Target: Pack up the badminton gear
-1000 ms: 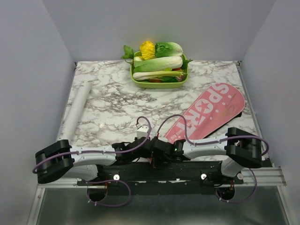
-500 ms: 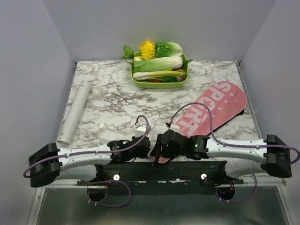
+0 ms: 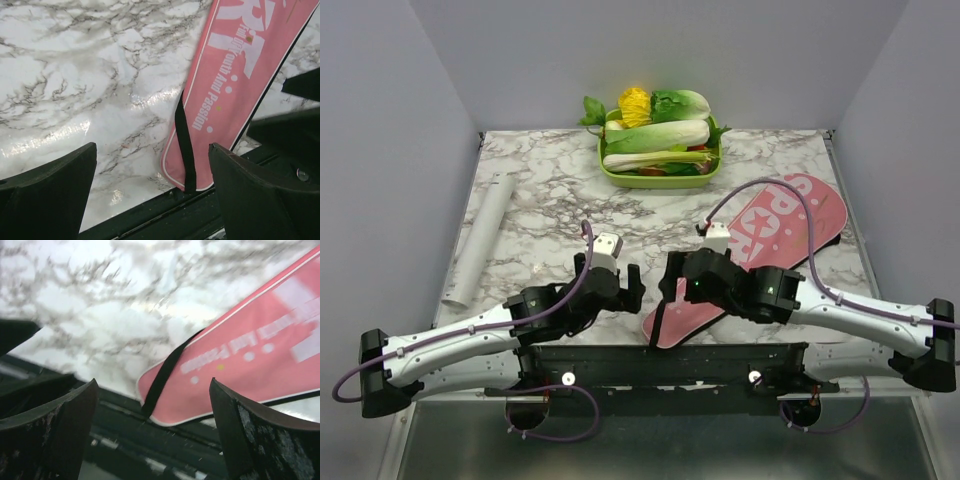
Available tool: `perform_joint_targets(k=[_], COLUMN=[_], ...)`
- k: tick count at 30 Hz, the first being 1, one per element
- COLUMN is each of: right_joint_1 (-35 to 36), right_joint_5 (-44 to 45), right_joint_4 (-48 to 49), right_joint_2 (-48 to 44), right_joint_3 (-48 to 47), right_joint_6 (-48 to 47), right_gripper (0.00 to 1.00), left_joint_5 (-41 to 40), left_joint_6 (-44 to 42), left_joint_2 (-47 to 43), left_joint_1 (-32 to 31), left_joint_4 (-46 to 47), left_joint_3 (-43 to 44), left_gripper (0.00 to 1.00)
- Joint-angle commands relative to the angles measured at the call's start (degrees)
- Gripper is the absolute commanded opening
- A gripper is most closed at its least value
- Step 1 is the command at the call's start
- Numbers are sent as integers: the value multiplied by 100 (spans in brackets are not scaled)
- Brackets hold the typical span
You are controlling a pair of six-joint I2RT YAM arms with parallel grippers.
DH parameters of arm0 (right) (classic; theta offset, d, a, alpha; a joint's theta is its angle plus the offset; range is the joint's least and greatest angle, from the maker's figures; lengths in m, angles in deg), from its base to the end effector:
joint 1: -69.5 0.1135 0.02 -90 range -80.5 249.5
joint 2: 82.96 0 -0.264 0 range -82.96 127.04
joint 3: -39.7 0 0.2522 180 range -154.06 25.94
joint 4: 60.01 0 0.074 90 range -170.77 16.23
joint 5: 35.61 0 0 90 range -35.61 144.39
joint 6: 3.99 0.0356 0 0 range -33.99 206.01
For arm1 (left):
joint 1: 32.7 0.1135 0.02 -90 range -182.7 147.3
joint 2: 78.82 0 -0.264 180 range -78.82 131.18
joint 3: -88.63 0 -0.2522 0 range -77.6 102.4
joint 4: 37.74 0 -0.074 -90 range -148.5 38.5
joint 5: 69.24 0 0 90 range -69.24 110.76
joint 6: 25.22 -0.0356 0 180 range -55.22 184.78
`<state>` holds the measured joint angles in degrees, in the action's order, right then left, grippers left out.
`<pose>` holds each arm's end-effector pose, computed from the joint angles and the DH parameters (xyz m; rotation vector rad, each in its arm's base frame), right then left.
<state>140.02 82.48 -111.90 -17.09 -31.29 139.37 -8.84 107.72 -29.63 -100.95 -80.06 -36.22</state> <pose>0.0943 0.2164 0.3001 -0.1186 2.3253 0.5375 0.0841 -0.1633 0.2773 0.1907 2.1590 -0.5754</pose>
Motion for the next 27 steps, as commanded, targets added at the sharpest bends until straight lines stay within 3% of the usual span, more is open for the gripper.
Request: perform_joint_targets(k=[1, 5, 8, 13, 20, 22, 25, 27], right_joint_1=[-1166, -2602, -3394, -4212, -4389, -4389, -4415, -4415], right_joint_5=[287, -812, -1015, -1114, -763, -753, -1455, -1019], right_joint_4=[215, 947, 1045, 1045, 807, 833, 895, 755], right_joint_2=[-205, -119, 189, 251, 137, 6, -48, 31], right_joint_3=[0, 213, 72, -104, -526, -544, -587, -675], right_joint_6=[-1221, -1978, -2356, -2813, -3042, -3138, -3499, -3238], right_gripper=[100, 100, 100, 100, 100, 100, 100, 100], left_joint_5=[-616, -660, -433, 270, 1148, 1456, 1554, 1484], left_joint_6=[-417, -611, -856, -1366, -1929, -2122, -2447, -2720], left_joint_2=[-102, -68, 73, 275, 662, 829, 1048, 1128], left_joint_1=[31, 101, 320, 1398, 3033, 3326, 3669, 3766], left_joint_4=[-510, -405, -247, 156, 500, 666, 1043, 1290], left_joint_3=[422, 633, 730, 687, 853, 897, 854, 775], left_gripper=[99, 99, 99, 99, 99, 99, 99, 99])
